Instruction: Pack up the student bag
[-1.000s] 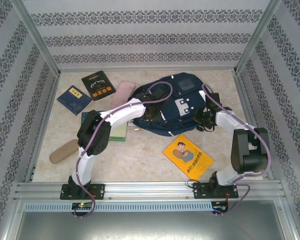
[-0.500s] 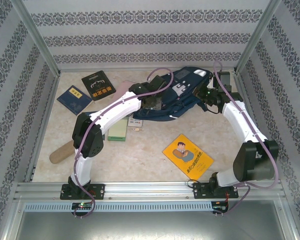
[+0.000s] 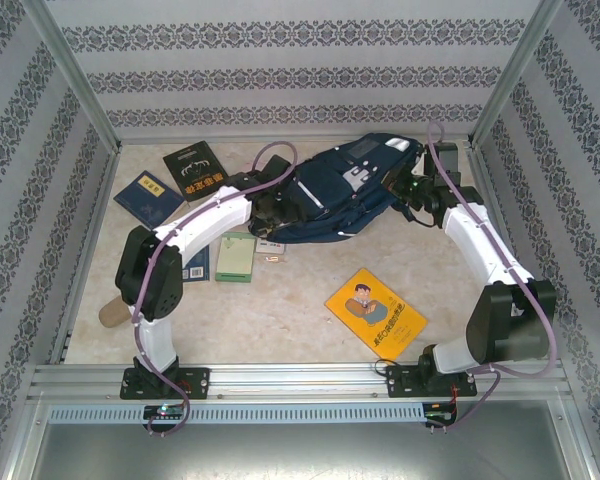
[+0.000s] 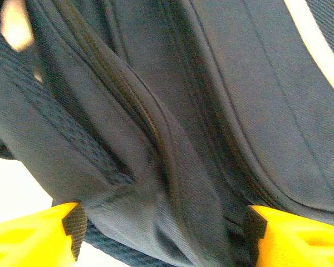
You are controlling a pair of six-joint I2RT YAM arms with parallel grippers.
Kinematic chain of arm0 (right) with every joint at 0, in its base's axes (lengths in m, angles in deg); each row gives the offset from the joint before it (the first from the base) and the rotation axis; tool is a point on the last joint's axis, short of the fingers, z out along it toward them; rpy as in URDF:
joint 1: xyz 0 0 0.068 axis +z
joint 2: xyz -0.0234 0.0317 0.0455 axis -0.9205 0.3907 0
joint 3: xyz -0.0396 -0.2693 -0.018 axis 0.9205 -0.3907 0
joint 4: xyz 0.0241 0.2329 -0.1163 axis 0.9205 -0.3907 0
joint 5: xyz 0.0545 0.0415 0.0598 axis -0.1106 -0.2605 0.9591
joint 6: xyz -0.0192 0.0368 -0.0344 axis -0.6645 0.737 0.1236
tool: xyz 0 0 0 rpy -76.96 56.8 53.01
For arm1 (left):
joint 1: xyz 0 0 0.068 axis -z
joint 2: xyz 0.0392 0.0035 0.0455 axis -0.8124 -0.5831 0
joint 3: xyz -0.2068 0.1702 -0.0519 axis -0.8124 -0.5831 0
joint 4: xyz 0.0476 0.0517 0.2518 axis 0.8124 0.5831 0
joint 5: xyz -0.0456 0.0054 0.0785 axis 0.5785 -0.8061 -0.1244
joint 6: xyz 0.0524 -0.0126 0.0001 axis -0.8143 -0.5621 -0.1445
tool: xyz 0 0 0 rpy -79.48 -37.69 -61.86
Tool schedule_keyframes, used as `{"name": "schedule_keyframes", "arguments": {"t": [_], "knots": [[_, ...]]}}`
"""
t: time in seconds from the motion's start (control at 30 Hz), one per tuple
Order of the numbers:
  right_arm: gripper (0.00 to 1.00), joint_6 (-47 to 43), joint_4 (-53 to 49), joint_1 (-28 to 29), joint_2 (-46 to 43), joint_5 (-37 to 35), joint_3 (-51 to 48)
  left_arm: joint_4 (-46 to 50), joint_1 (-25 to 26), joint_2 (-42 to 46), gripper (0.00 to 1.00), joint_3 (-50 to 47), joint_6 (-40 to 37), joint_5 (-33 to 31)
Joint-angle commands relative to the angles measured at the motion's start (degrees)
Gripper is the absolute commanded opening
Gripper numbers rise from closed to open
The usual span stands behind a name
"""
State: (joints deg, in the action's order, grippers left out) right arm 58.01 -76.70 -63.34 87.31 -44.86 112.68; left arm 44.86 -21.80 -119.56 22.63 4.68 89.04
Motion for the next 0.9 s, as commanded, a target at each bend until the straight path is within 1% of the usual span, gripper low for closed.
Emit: {"name": "schedule_keyframes", "arguments": {"t": [0.0, 0.07, 0.1, 0.13, 0.17, 0.2, 0.27, 0.3, 0.33, 0.37, 0.47, 0.6, 0.63, 0.67, 0.7, 0.77, 0.8, 0.87], "knots": [[0.0, 0.9, 6.1, 1.6, -2.4, 2.0, -0.4, -7.1, 0.2, 0.1, 0.79, -1.8, 7.0, 6.3], [0.0, 1.1, 6.3, 2.0, -2.5, 2.3, -0.7, -8.4, 0.2, -1.4, 0.8, -0.9, 7.4, 6.7], [0.0, 1.0, 6.5, 2.2, -2.6, 2.6, -0.9, -9.3, 0.2, -2.1, 0.78, -0.7, 7.7, 6.8], [0.0, 1.0, 6.6, 2.4, -2.7, 2.7, -1.0, -10.1, 0.2, -2.5, 0.75, -0.4, 8.0, 6.8], [0.0, 1.0, 6.6, 2.6, -2.8, 2.7, -1.2, -10.8, 0.2, -3.1, 0.68, -0.1, 8.5, 6.7], [0.0, 1.0, 6.5, 2.7, -3.0, 2.6, -1.4, -11.3, 0.2, -3.6, 0.55, 0.4, 8.5, 6.5], [0.0, 0.9, 6.4, 2.7, -3.4, 2.5, -1.8, -11.4, 0.2, -4.4, 0.33, 1.4, 8.4, 5.5], [0.0, 0.7, 6.1, 2.7, -3.8, 2.2, -2.2, -11.0, 0.2, -4.6, 0.17, 2.0, 8.2, 4.6], [0.0, 0.5, 5.9, 2.6, -4.1, 1.9, -2.6, -10.3, 0.2, -4.8, 0.05, 2.6, 8.0, 3.9], [0.0, 0.2, 5.7, 2.6, -4.4, 1.8, -3.0, -9.6, 0.2, -5.0, 0.0, 3.3, 7.8, 3.2], [0.0, -0.4, 4.9, 2.2, -5.1, 1.1, -4.0, -9.4, 0.2, -4.2, 0.0, 4.2, 7.1, 2.1], [0.0, -1.7, 3.6, 1.2, -6.2, -0.2, -5.9, -8.2, -0.2, -1.5, 0.0, 6.6, 5.4, -1.2], [0.11, -2.2, 3.3, 0.9, -6.6, -0.8, -6.7, -7.0, -0.4, -1.2, 0.0, 8.6, 4.6, -2.0], [0.15, -2.5, 3.2, 0.5, -6.7, -1.0, -7.3, -5.9, -0.5, -1.3, 0.0, 11.0, 3.8, -2.8], [0.24, -3.0, 3.1, 0.2, -6.9, -1.3, -8.0, -4.9, -0.6, -1.4, 0.0, 13.5, 3.0, -3.2], [0.59, -3.8, 2.0, -0.1, -6.8, -2.3, -9.0, -3.7, -0.8, -2.1, 0.0, 18.0, 2.0, -3.2], [0.69, -4.0, 1.3, -0.3, -6.5, -2.8, -9.4, -3.1, -0.9, -2.8, 0.0, 20.6, 1.6, -3.4], [0.71, -4.1, 1.2, -0.5, -6.3, -2.5, -10.2, -2.0, -0.9, -4.4, 0.0, 25.2, 1.1, -3.5]]}}
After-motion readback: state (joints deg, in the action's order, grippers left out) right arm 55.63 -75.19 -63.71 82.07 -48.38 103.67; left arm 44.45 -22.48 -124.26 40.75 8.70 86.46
